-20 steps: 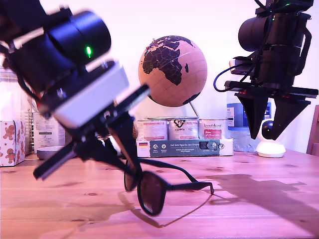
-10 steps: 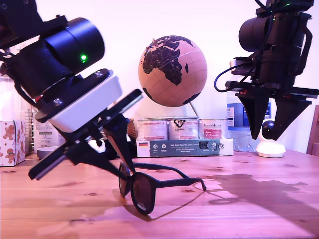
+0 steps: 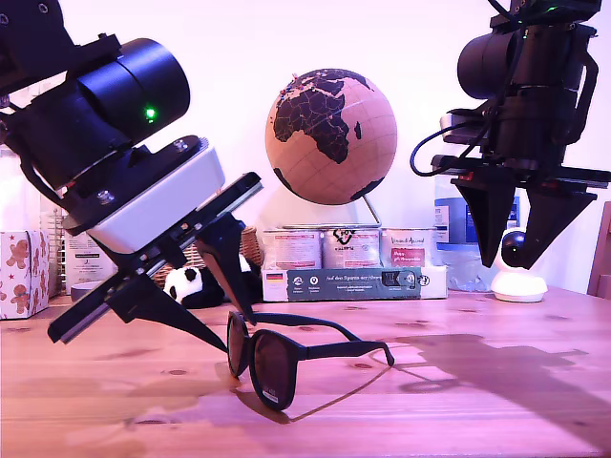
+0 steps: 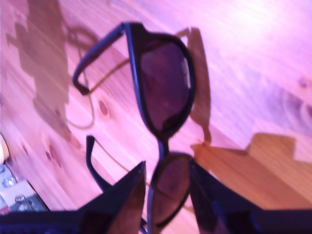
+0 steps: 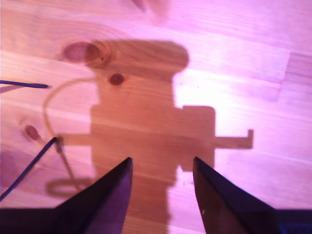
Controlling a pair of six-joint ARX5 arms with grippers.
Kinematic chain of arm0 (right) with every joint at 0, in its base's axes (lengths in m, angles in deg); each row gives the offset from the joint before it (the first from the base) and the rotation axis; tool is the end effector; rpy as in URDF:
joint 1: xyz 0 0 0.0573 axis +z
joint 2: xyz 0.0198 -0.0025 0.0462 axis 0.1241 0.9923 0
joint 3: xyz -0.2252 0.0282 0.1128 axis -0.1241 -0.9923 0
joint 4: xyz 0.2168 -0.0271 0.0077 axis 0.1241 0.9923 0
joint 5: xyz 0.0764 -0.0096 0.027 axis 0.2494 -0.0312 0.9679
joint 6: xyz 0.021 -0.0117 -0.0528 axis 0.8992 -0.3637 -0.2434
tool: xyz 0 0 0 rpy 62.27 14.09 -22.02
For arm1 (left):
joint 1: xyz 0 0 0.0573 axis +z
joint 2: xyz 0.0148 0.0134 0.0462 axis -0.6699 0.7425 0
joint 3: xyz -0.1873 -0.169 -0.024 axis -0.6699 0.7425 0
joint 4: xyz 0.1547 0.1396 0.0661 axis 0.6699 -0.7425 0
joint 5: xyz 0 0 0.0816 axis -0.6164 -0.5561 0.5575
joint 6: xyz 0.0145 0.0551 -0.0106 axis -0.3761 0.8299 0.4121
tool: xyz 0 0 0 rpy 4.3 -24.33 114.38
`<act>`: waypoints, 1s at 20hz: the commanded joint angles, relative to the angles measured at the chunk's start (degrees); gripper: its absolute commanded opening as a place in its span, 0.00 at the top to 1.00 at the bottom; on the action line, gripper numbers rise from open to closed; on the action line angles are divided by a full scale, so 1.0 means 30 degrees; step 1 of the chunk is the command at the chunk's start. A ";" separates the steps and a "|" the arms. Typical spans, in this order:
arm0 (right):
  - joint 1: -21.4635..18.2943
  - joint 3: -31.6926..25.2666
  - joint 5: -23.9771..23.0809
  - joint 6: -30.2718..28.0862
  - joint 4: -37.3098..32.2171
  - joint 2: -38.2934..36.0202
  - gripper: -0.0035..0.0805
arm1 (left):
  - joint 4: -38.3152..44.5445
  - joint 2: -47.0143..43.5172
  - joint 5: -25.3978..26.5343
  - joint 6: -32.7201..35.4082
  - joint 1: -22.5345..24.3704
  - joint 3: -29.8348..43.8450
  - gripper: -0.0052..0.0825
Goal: Pick up the sunglasses and open them, then place them back on the table
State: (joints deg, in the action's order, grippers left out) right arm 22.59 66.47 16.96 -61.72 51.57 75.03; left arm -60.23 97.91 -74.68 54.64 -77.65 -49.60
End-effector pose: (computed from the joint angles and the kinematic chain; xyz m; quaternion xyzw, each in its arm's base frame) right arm 0.3031 0.0854 0.2270 -0.0392 0.6069 0.1018 0.7872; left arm 0.2237 -0.1710 0.1638 0.7167 -0.0678 -0.5725 0.3924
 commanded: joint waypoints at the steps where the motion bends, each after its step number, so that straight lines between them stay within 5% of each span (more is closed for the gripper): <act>1: 0.0095 -0.0124 0.0022 -0.0219 -0.0204 0.0087 0.54 | 0.0029 -0.0605 0.0153 -0.0182 -0.0109 -0.0015 0.66; 6: 0.0109 -0.0124 0.0000 -0.0576 -0.0619 0.0087 0.58 | 0.0029 -0.2499 0.1457 -0.1719 -0.0160 -0.0015 0.70; 10: 0.0109 -0.0124 0.0109 -0.0933 -0.0590 0.0087 0.91 | 0.0393 -0.4197 0.2688 -0.3388 -0.0197 -0.0015 0.97; 11: 0.0109 -0.0124 0.0146 -0.0940 -0.0510 0.0087 0.98 | 0.0401 -0.4634 0.2856 -0.4503 -0.0197 -0.0015 0.97; 20: 0.0087 0.0058 0.0102 0.0109 -0.2426 0.0080 0.97 | 0.0357 -0.7759 0.5202 -1.8564 -0.1246 -0.0015 0.97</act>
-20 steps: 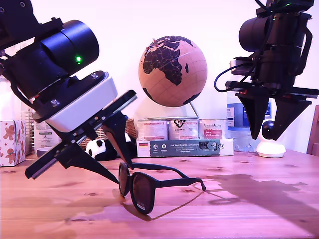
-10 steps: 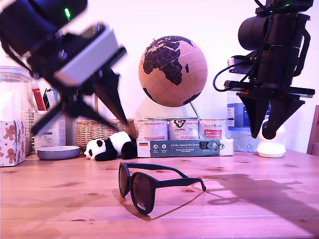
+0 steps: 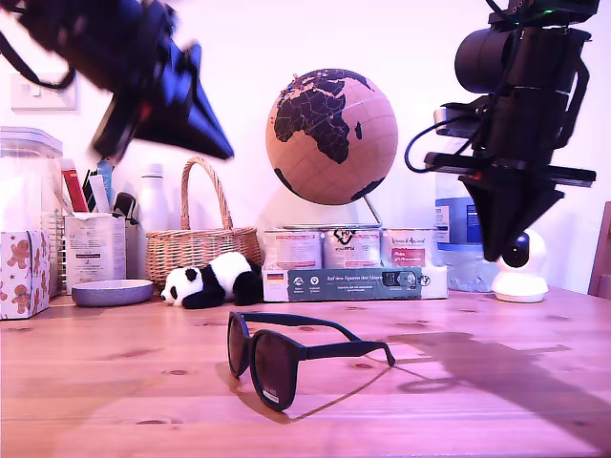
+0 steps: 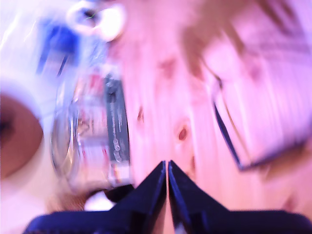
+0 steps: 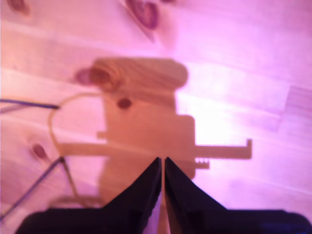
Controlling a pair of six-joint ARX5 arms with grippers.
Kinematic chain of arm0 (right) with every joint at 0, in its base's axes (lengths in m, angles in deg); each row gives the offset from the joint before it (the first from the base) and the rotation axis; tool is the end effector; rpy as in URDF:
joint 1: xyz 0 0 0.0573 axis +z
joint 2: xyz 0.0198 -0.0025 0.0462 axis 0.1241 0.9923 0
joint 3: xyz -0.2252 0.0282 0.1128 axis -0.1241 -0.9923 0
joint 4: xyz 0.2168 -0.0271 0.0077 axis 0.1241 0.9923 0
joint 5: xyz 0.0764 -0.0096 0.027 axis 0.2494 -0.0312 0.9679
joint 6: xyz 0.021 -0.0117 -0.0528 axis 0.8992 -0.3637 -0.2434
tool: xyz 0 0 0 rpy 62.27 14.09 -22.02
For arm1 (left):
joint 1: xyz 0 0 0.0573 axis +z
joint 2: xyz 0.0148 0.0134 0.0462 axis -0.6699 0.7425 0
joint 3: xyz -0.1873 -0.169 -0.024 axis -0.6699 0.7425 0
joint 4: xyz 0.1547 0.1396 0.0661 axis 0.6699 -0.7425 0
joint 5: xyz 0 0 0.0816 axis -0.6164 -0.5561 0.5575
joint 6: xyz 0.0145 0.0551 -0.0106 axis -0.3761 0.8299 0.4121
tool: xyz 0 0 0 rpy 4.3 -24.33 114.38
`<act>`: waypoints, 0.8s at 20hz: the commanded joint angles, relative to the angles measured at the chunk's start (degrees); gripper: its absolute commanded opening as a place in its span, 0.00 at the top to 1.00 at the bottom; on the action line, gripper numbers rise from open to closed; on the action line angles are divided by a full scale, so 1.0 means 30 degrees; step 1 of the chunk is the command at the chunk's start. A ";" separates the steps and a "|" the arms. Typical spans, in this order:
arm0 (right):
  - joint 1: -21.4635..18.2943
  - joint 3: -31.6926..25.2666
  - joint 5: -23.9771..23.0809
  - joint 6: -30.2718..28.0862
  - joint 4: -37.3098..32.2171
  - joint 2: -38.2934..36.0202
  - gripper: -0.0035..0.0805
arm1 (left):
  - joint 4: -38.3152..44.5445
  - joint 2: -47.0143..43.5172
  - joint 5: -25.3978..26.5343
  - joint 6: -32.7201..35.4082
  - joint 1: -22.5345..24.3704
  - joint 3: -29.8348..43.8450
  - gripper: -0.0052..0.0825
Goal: Pick up the sunglasses and open them, then place them back on the table
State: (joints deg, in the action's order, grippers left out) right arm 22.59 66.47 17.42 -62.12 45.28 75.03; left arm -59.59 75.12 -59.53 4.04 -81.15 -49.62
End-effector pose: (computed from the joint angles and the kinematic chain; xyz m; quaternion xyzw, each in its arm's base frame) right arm 0.3134 0.0886 0.2306 -0.0336 0.5629 0.1137 0.8180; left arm 0.1860 -0.1504 0.2609 0.5350 0.0425 -0.3934 0.7465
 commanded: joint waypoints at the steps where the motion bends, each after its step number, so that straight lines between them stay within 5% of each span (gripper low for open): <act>1: 0.0095 0.0058 -0.0204 0.0226 -0.0860 0.0073 0.97 | 0.0131 -0.0342 0.0284 -0.4138 -0.0102 -0.0007 0.97; 2: 0.0095 0.0058 -0.0277 0.0233 -0.1275 0.0051 0.97 | 0.0080 -0.0459 0.0313 -0.6390 -0.0102 -0.0007 0.97; 8: 0.0882 0.0058 -0.2164 0.0211 -0.3293 -0.1464 0.97 | -0.0270 -0.0641 -0.0262 -1.1781 -0.0095 -0.0007 0.97; 16: 0.2973 -0.1049 -0.6288 -0.0437 -0.4597 -0.6229 0.97 | 0.0503 -0.0867 -0.0984 -1.4462 0.1515 0.0000 0.97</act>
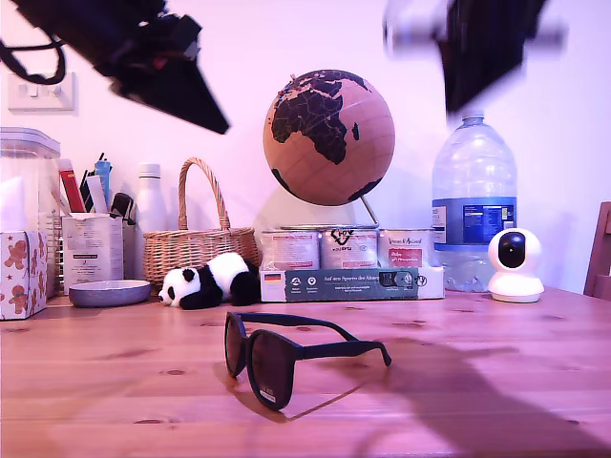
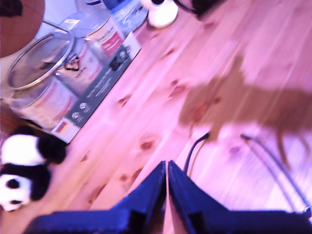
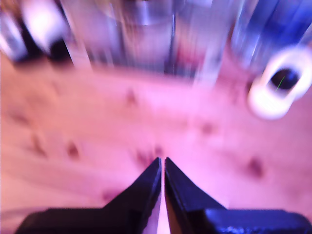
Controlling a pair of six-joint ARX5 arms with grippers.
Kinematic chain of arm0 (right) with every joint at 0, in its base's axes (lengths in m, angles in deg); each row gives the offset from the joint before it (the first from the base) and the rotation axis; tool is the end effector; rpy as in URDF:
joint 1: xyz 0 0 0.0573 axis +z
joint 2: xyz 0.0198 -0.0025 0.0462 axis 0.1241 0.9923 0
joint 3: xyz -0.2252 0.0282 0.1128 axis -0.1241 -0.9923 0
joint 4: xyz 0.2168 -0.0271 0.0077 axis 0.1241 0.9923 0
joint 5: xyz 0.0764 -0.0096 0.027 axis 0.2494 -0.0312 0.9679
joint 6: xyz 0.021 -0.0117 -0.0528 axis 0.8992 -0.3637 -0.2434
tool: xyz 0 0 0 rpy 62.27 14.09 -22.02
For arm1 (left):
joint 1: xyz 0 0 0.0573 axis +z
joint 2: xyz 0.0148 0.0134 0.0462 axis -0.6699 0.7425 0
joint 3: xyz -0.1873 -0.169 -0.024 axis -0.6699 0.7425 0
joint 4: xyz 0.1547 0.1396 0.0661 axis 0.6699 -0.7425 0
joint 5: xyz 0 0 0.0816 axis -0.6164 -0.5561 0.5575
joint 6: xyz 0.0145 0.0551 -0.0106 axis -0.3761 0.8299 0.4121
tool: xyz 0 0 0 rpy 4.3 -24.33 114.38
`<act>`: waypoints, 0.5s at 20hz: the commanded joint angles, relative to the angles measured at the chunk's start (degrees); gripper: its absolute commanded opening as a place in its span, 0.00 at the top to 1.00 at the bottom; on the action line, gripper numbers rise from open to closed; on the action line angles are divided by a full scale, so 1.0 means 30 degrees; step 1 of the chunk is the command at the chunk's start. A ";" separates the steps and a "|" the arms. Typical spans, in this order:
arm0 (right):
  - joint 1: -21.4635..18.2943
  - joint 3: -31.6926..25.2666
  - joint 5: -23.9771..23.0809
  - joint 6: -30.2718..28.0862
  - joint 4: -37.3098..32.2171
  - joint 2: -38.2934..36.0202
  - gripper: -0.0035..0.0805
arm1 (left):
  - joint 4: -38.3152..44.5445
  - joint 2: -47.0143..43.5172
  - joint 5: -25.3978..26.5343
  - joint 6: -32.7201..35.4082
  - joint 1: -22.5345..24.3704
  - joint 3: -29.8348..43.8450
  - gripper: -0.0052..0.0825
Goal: Pick up the sunglasses and open them, then place them back on the table
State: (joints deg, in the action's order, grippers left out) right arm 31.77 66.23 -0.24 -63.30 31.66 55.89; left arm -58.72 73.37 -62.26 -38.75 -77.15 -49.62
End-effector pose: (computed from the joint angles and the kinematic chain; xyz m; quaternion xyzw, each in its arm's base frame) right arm 0.2608 0.1095 0.3413 -0.0815 0.2919 0.0758 0.9499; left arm 0.1916 -0.1360 0.2689 0.2071 0.1679 -0.3400 0.9019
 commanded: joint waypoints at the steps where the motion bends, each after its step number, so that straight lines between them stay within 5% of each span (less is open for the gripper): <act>1: -0.0022 -0.1705 -0.0801 -0.0036 -0.0277 -0.0495 0.97 | 0.0233 -0.0459 -0.0146 -0.0357 0.0510 0.0007 0.97; 10: -0.0168 -1.0790 -0.1727 -0.0503 -0.6419 -0.6972 0.97 | 0.2011 -0.3242 -0.0554 -0.2463 0.2543 0.2025 0.97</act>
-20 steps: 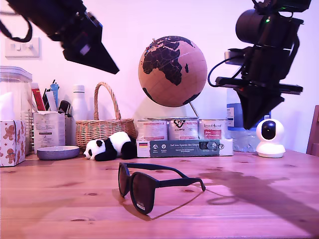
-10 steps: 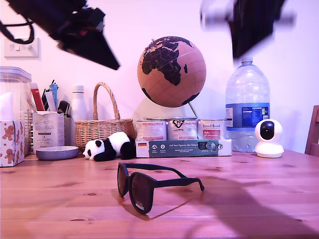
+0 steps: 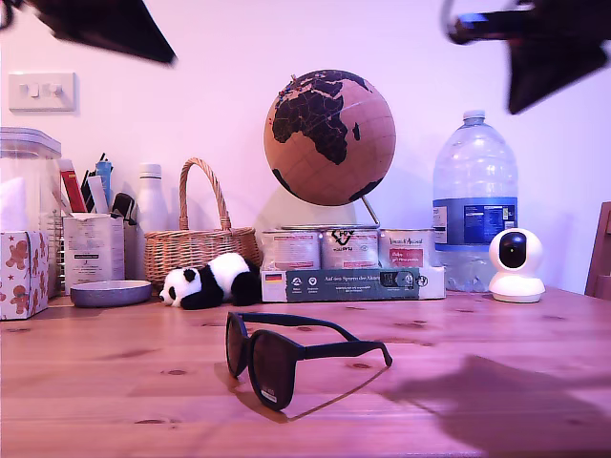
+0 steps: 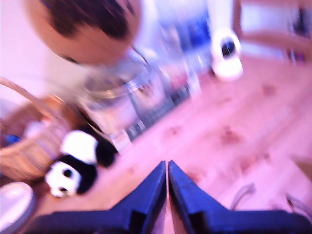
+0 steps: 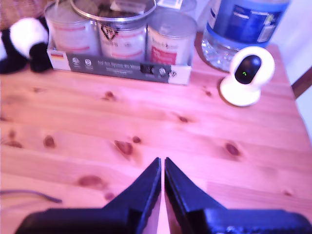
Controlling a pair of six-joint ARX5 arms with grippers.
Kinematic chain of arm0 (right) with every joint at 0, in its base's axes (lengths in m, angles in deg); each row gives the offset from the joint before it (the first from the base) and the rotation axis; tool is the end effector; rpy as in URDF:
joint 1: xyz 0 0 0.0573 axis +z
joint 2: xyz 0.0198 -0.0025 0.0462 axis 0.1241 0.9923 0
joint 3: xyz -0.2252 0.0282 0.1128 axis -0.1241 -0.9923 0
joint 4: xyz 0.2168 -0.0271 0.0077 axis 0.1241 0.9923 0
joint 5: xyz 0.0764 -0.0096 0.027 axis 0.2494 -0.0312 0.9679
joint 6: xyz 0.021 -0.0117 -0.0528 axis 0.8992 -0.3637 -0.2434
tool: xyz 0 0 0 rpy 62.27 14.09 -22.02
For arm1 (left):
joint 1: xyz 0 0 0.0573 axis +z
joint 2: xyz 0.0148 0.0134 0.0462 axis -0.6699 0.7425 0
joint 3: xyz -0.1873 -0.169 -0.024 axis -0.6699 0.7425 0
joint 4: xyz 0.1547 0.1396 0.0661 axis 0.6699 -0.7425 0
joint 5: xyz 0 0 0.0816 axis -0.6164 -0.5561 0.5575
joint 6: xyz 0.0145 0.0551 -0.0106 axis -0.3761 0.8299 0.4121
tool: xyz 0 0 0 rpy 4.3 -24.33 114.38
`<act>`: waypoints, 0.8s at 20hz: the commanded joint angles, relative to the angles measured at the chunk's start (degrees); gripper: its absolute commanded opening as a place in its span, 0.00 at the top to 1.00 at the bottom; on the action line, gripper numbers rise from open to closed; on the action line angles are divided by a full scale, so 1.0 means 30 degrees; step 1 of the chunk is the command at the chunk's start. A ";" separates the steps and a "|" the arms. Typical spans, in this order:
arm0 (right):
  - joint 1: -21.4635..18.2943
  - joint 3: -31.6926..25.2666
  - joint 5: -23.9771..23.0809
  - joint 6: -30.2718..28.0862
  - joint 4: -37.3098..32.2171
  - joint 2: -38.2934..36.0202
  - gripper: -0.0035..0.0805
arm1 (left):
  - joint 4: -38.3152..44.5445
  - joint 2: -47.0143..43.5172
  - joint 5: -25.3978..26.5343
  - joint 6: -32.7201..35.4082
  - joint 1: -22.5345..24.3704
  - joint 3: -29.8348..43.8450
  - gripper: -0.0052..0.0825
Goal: Pick up the sunglasses and open them, then place them back on the table
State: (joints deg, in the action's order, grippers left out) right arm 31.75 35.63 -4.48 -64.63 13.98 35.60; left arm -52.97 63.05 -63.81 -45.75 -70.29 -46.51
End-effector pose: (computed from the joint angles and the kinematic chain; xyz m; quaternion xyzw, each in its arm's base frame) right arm 0.1949 0.0764 0.2866 -0.0800 0.2292 0.0455 0.9690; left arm 0.1783 -0.0982 0.2976 0.1149 0.0878 -0.2816 0.9486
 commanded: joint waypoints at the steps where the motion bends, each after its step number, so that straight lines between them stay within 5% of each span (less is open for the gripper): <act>1: -0.0452 -0.1472 -0.0692 -0.0015 -0.0962 -0.0714 0.97 | 0.0415 0.0007 -0.0036 -0.0146 0.0692 0.1515 0.97; 9: -0.2856 -0.6251 -0.0189 0.0015 -0.2907 -0.4954 0.97 | 0.2594 -0.0867 -0.1938 -0.1712 0.4386 0.4940 0.97; 12: -0.2514 -0.6302 0.1887 -0.0583 -0.2514 -0.7322 0.97 | 0.1610 -0.2630 -0.2492 -0.2339 0.4371 0.5275 0.97; 16: -0.1719 -0.6273 0.2754 -0.0408 -0.2346 -0.9777 0.97 | -0.0568 -0.5464 -0.2732 -0.2608 0.3468 0.5275 0.97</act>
State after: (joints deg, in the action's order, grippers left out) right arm 26.50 16.74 3.63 -66.03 7.12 6.21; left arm -53.91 47.23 -71.97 -53.26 -59.60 -31.45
